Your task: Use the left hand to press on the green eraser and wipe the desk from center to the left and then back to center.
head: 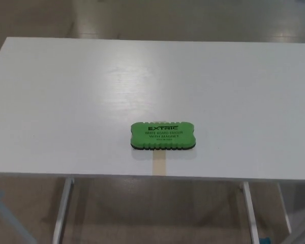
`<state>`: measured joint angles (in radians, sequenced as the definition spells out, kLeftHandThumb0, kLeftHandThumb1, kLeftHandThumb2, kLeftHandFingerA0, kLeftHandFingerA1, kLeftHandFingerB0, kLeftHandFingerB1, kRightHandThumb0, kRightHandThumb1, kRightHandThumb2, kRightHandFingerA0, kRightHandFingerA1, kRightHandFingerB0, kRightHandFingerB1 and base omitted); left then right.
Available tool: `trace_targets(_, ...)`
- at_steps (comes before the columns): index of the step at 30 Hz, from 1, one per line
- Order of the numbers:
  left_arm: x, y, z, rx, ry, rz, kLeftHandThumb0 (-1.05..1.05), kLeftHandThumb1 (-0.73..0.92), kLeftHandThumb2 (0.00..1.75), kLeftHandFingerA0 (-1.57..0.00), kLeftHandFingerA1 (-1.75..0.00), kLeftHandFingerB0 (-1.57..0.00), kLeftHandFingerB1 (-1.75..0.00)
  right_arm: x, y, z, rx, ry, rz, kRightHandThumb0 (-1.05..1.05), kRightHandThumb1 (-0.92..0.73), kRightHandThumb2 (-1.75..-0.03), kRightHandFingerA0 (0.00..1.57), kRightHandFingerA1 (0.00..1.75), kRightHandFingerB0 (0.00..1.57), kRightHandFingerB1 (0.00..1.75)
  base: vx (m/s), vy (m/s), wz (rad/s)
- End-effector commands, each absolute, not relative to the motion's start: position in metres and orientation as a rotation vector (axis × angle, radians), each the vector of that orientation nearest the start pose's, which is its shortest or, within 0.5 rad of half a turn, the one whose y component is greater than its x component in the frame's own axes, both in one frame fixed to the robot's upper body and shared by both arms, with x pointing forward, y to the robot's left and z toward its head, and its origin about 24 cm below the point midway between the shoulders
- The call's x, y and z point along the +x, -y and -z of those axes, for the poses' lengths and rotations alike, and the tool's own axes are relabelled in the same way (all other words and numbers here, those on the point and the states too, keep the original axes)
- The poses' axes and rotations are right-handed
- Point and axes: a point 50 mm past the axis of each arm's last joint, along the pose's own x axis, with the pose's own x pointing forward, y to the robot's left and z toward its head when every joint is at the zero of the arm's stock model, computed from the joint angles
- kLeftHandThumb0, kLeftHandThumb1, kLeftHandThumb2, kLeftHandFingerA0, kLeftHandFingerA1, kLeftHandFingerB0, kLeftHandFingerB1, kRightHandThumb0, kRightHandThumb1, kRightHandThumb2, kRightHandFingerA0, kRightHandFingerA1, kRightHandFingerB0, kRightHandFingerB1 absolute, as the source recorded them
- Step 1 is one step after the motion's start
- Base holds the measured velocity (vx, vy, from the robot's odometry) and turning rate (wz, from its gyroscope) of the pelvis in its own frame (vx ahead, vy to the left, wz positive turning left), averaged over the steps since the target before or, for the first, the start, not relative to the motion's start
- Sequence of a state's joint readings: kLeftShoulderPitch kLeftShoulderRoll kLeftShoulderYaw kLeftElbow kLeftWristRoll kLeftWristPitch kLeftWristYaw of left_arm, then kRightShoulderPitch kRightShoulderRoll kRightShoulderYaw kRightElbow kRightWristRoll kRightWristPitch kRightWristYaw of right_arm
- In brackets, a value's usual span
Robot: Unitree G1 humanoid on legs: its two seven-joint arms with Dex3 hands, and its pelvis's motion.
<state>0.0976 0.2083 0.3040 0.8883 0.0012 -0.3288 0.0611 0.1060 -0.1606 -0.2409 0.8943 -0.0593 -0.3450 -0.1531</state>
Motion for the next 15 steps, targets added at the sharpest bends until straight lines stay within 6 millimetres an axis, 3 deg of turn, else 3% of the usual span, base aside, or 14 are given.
trace_targets(1, 0.134, -0.283, 0.096, 0.138, -0.455, -0.544, -0.46, 0.66, 0.59, -0.52, -0.45, -0.49, -0.37, 0.134, 0.258, 0.103, -0.166, -0.461, 0.546, -0.44, -0.76, -0.65, 0.66, 0.42, 0.43, 0.34, 0.0, 0.0, 0.0)
trace_targets(9, 0.13, -0.281, 0.097, 0.176, -0.442, -0.508, -0.5, 0.71, 0.62, -0.52, -0.4, -0.44, -0.34, 0.132, 0.253, 0.105, -0.187, -0.456, 0.528, -0.44, -0.76, -0.64, 0.66, 0.42, 0.44, 0.34, 0.0, 0.0, 0.0)
trace_targets(10, 0.132, -0.28, 0.096, 0.184, -0.434, -0.492, -0.49, 0.72, 0.63, -0.55, -0.41, -0.45, -0.35, 0.132, 0.253, 0.105, -0.191, -0.449, 0.518, -0.44, -0.76, -0.64, 0.67, 0.42, 0.44, 0.34, 0.0, 0.0, 0.0)
trace_targets(11, 0.134, -0.279, 0.094, 0.187, -0.417, -0.46, -0.44, 0.74, 0.63, -0.68, -0.43, -0.5, -0.36, 0.133, 0.252, 0.104, -0.187, -0.438, 0.496, -0.44, -0.77, -0.64, 0.66, 0.42, 0.44, 0.34, 0.0, 0.0, 0.0)
trace_targets(14, 0.139, -0.277, 0.089, 0.171, -0.377, -0.377, -0.41, 0.75, 0.63, -0.75, -0.45, -0.54, -0.37, 0.134, 0.249, 0.101, -0.176, -0.409, 0.436, -0.44, -0.77, -0.64, 0.66, 0.42, 0.43, 0.34, 0.0, 0.0, 0.0)
trace_targets(15, 0.141, -0.273, 0.087, 0.146, -0.348, -0.315, -0.39, 0.76, 0.63, -0.86, -0.48, -0.65, -0.4, 0.135, 0.245, 0.099, -0.185, -0.39, 0.393, -0.45, -0.78, -0.65, 0.65, 0.42, 0.43, 0.34, 0.0, 0.0, 0.0)
